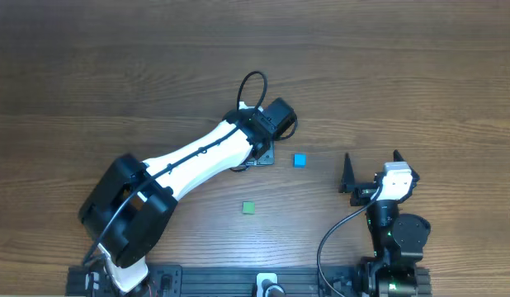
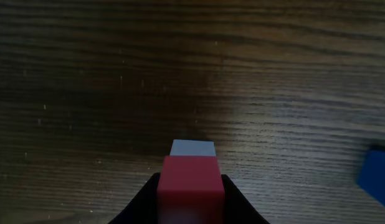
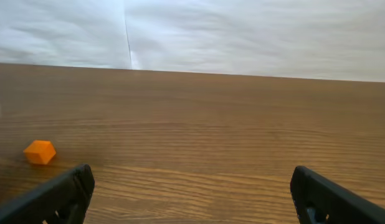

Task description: Stack Cubes

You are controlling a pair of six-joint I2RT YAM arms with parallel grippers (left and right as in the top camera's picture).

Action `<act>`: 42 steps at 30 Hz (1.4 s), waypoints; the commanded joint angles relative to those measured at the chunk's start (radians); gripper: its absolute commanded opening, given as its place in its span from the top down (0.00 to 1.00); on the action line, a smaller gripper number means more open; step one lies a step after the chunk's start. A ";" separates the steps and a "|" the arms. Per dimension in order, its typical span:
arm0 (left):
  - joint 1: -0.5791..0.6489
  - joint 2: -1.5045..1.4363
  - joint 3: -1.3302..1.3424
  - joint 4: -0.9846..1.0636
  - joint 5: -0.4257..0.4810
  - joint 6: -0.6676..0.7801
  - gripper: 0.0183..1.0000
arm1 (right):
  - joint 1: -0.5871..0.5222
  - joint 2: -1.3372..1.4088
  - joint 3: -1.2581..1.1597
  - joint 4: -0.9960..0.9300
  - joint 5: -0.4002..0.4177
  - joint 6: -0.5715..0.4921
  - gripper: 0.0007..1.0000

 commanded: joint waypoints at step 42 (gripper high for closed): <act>0.047 0.032 0.130 0.009 0.008 -0.010 0.31 | -0.003 -0.004 -0.008 0.001 0.006 -0.007 0.01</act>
